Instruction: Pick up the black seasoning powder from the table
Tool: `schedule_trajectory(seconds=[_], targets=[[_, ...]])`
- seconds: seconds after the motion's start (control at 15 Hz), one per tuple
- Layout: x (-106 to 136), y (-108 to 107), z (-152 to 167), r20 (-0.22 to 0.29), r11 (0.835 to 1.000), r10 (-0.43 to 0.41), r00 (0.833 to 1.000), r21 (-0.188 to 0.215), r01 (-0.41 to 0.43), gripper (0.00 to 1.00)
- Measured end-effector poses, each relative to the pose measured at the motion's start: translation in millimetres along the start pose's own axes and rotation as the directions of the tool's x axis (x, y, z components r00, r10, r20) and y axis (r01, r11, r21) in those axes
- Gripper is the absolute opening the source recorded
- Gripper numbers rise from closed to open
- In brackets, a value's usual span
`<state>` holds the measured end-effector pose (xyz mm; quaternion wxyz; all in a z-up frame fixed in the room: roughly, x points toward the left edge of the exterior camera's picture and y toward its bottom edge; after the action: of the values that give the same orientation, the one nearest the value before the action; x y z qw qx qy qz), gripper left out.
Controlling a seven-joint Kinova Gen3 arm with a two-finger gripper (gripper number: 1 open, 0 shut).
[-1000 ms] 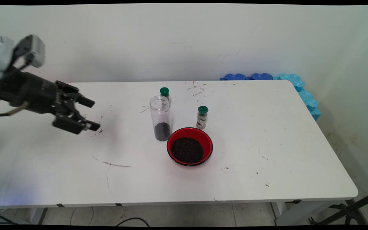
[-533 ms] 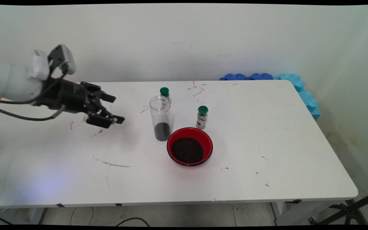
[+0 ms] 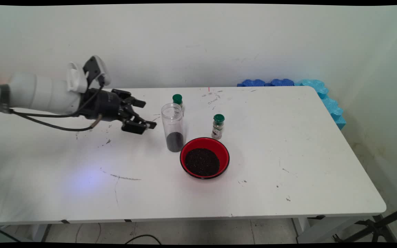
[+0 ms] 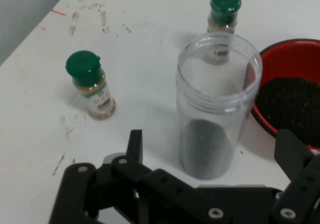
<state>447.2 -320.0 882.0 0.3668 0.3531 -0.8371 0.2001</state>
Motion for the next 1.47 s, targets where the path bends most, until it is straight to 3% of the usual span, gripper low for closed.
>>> schedule_trajectory(seconds=[0.53,1.33,1.4,1.47], targets=[[-1,0,47,-0.032,1.0,-0.002,0.999,-0.009,0.002,1.0],[-2,3,75,-0.047,0.999,0.016,0.999,-0.042,-0.018,1.0],[-2,4,76,-0.047,0.999,0.017,0.999,-0.045,-0.019,0.0],[-1,4,76,-0.047,0.999,0.018,0.999,-0.048,-0.021,0.0]])
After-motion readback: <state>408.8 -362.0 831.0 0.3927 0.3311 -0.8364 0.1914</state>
